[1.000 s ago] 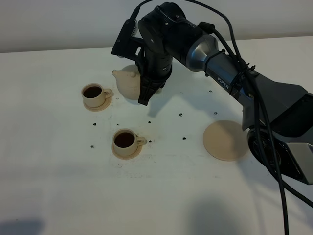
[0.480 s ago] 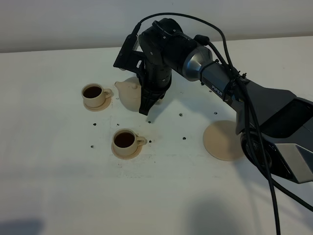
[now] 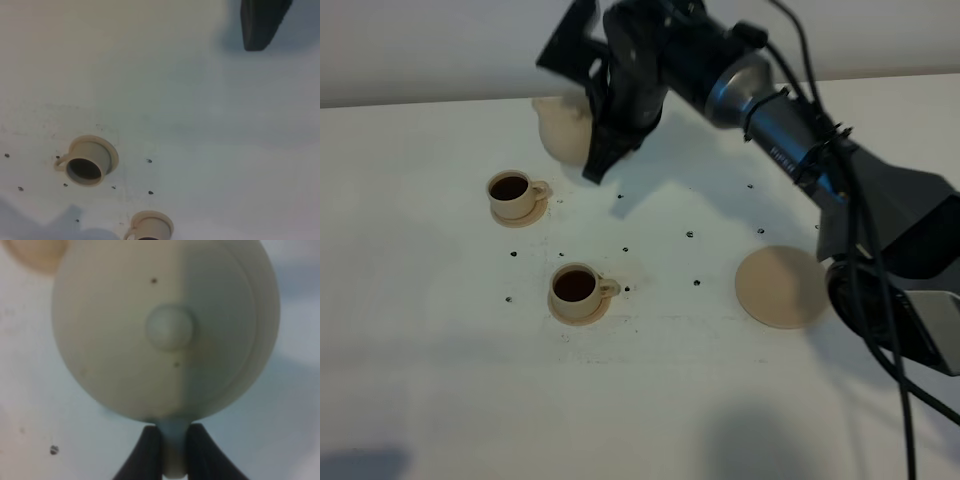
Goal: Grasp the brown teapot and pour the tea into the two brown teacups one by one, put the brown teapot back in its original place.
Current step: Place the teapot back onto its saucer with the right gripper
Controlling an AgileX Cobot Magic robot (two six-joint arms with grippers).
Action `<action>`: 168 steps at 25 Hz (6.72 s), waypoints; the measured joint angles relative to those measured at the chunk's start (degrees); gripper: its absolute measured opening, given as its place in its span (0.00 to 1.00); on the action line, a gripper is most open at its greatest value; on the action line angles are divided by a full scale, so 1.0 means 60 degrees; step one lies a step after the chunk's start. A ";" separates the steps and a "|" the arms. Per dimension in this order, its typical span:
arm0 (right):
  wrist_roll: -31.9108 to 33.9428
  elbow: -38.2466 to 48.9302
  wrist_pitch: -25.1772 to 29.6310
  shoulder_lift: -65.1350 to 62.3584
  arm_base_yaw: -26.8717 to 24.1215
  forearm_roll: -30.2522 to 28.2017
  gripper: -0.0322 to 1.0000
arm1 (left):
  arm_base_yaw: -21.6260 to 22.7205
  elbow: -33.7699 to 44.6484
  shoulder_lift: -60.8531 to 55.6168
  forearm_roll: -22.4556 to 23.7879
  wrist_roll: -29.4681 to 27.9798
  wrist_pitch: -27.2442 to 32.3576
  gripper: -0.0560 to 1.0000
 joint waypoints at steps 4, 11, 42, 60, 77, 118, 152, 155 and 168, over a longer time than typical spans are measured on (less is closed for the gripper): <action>0.0279 0.0000 0.0009 -0.0435 -0.0060 0.0000 0.14 | 0.0000 0.0000 0.0000 0.0000 0.0000 0.0000 0.57; 0.0337 0.0000 0.0026 -0.0615 -0.0170 -0.0010 0.14 | 0.0000 0.0000 0.0000 0.0000 0.0000 0.0000 0.57; 0.1135 0.6047 -0.0010 -0.3918 -0.1379 0.0067 0.14 | 0.0000 0.0000 0.0000 0.0000 0.0000 0.0000 0.57; 0.2515 1.2065 -0.1831 -0.8064 -0.3153 0.0669 0.14 | 0.0000 0.0000 0.0000 0.0000 0.0000 0.0000 0.57; 0.2695 1.3334 -0.2831 -0.8146 -0.3611 0.1841 0.14 | 0.0000 0.0000 0.0000 0.0000 0.0000 0.0000 0.57; 0.2482 1.4032 -0.3767 -0.7142 -0.2395 0.1873 0.14 | 0.0000 0.0000 0.0000 0.0000 0.0000 0.0000 0.57; 0.2490 1.4032 -0.3839 -0.6577 -0.2388 0.1837 0.25 | 0.0000 0.0000 0.0000 0.0000 0.0000 0.0000 0.57; 0.2524 1.4032 -0.3759 -0.6577 -0.2388 0.1837 0.32 | 0.0000 0.0000 0.0000 0.0000 0.0000 0.0000 0.57; 0.2987 1.3705 -0.2621 -0.7300 -0.2388 0.1552 0.51 | 0.0000 0.0000 0.0000 0.0000 0.0000 0.0000 0.57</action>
